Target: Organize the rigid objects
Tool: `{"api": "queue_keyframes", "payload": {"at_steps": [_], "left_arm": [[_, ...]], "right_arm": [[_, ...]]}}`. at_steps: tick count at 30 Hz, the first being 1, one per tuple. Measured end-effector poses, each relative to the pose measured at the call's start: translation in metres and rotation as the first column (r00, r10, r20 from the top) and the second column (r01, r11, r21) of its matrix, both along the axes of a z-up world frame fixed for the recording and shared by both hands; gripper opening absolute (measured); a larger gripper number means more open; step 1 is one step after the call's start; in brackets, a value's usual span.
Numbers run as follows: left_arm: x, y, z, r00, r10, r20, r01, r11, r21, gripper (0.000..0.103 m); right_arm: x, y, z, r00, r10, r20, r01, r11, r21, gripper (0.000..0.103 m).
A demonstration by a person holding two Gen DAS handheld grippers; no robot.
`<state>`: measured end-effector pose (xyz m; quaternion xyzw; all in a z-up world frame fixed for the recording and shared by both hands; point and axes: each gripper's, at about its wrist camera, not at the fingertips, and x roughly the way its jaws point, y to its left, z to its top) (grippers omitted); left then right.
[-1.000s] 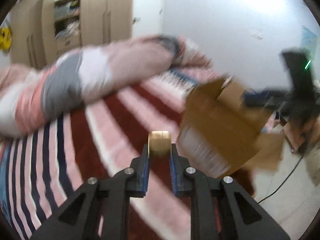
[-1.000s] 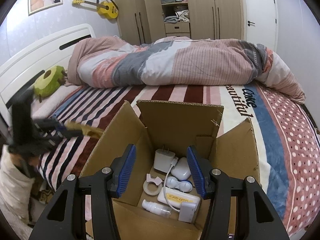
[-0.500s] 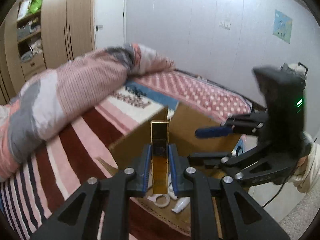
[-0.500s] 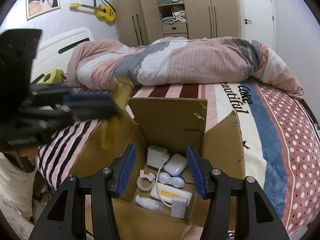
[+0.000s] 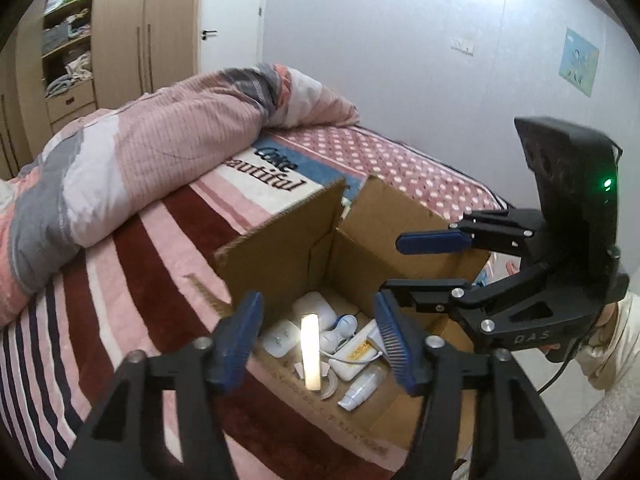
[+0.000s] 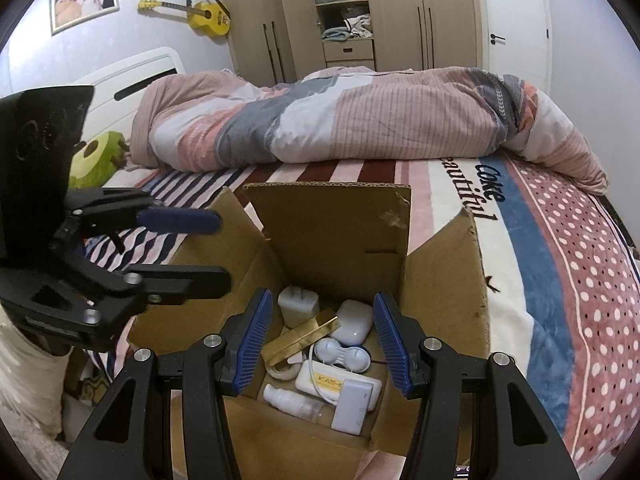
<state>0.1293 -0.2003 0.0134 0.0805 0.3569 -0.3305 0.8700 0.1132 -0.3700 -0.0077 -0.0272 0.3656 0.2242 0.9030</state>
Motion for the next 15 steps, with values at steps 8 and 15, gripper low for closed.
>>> {"api": "queue_keyframes", "payload": {"at_steps": [8,15], "left_arm": [[-0.035,0.055,0.024,0.969,0.220,0.111,-0.210,0.973,-0.094,0.095],[-0.067,0.098,0.030,0.852,0.476,0.218,-0.465,0.879,-0.102,0.100]], "right_arm": [[-0.008,0.009,0.010,0.997,0.052,0.051,-0.053,0.998,0.025,0.072],[-0.027,0.027,0.033,0.971,0.157,0.179,-0.167,0.985,0.047,0.103]]}}
